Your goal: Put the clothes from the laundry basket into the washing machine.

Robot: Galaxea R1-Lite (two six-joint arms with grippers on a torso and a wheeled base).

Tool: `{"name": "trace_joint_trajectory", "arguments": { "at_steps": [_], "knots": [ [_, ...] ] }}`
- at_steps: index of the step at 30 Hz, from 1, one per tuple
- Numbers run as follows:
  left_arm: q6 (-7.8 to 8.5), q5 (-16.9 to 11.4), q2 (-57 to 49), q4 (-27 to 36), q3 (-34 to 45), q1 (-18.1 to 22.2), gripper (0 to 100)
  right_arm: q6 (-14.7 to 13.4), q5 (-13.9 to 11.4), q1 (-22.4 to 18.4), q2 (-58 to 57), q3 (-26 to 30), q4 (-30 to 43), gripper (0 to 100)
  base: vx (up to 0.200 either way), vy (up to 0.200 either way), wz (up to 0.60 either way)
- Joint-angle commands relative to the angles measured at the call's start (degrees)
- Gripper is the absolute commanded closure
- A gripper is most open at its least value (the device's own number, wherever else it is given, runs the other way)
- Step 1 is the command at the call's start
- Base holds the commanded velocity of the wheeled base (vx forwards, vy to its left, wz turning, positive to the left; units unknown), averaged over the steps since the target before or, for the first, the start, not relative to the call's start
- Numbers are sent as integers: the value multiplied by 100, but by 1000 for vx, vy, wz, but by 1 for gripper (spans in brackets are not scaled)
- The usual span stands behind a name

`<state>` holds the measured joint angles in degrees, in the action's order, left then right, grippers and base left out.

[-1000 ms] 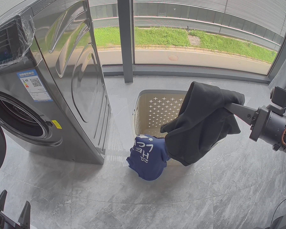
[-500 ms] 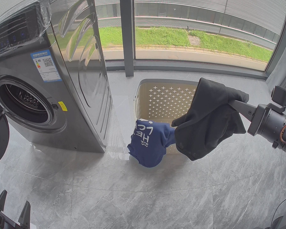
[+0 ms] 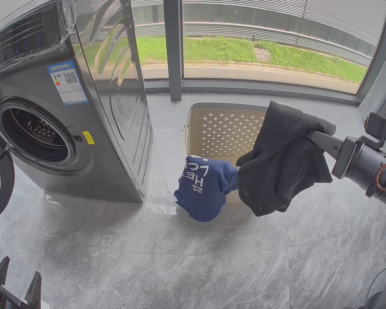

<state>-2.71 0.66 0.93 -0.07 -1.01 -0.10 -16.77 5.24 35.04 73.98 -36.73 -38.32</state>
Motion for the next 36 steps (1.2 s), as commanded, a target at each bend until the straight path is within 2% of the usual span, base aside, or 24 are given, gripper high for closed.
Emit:
{"name": "trace_joint_trajectory", "arguments": {
  "at_steps": [1,36],
  "knots": [
    [-2,4,-66,-1,101,1,0,-10,3,47,19,-1,-1,100,0,200,0],
    [-2,4,-66,-1,101,1,0,-19,-58,197,37,-1,-62,100,0,200,0]
  ]
}}
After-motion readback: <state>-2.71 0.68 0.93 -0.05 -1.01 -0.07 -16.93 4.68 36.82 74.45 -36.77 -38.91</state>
